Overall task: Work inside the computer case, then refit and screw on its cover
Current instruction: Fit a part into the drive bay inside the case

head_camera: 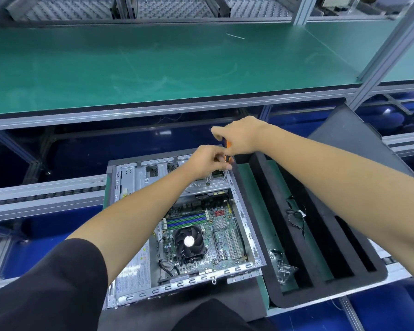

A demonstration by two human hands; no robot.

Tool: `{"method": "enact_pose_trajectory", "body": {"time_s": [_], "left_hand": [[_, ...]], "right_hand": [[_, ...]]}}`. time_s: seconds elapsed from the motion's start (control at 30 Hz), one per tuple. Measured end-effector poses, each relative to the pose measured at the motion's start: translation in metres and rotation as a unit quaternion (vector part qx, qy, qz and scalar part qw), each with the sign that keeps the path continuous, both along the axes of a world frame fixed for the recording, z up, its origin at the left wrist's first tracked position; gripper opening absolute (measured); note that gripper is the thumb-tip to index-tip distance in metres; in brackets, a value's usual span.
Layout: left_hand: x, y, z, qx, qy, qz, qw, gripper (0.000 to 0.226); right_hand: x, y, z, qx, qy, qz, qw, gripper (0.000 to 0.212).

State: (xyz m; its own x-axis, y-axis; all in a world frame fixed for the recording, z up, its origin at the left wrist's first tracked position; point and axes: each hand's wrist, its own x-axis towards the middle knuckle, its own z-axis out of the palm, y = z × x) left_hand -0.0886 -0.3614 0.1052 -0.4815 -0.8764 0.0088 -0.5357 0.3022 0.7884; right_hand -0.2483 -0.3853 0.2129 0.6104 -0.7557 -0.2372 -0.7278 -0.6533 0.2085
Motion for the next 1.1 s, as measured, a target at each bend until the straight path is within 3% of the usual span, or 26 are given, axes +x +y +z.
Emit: {"method": "enact_pose_trajectory", "body": {"time_s": [0.13,0.2,0.3,0.43,0.67,0.77,0.83,0.93,1.1], "left_hand": [[0.004,0.004,0.003,-0.007,0.008,-0.038,0.999,0.029],[0.004,0.005,0.004,-0.007,-0.008,-0.049,0.999,0.023],[0.002,0.005,0.010,-0.021,-0.018,-0.003,1.000,0.033],[-0.003,0.005,0.012,-0.043,-0.012,0.044,0.998,0.031],[0.004,0.007,0.020,-0.012,-0.012,-0.020,1.000,0.019],[0.005,0.004,0.031,0.005,-0.036,-0.034,0.999,0.032],[0.003,0.005,0.035,0.009,-0.010,0.025,1.000,0.043],[-0.002,0.007,0.033,0.025,0.035,0.080,0.996,0.039],[0.010,0.004,0.027,0.039,0.054,0.010,0.998,0.027]], "right_hand": [[-0.001,0.003,0.009,0.010,0.020,0.092,0.995,0.022],[0.000,0.006,0.011,0.015,0.017,0.074,0.997,0.016],[0.002,0.012,0.010,0.003,0.012,0.015,1.000,0.008],[0.002,0.015,0.006,-0.012,0.020,-0.050,0.998,0.032],[-0.008,0.016,0.014,0.001,0.023,0.093,0.995,0.023],[-0.002,0.018,0.015,0.018,0.000,0.038,0.999,0.015],[0.003,0.020,0.011,0.026,-0.025,-0.015,0.999,0.018],[0.005,0.022,0.007,0.002,-0.016,-0.059,0.998,0.024],[-0.009,0.016,0.008,-0.018,-0.002,0.064,0.998,0.021]]}}
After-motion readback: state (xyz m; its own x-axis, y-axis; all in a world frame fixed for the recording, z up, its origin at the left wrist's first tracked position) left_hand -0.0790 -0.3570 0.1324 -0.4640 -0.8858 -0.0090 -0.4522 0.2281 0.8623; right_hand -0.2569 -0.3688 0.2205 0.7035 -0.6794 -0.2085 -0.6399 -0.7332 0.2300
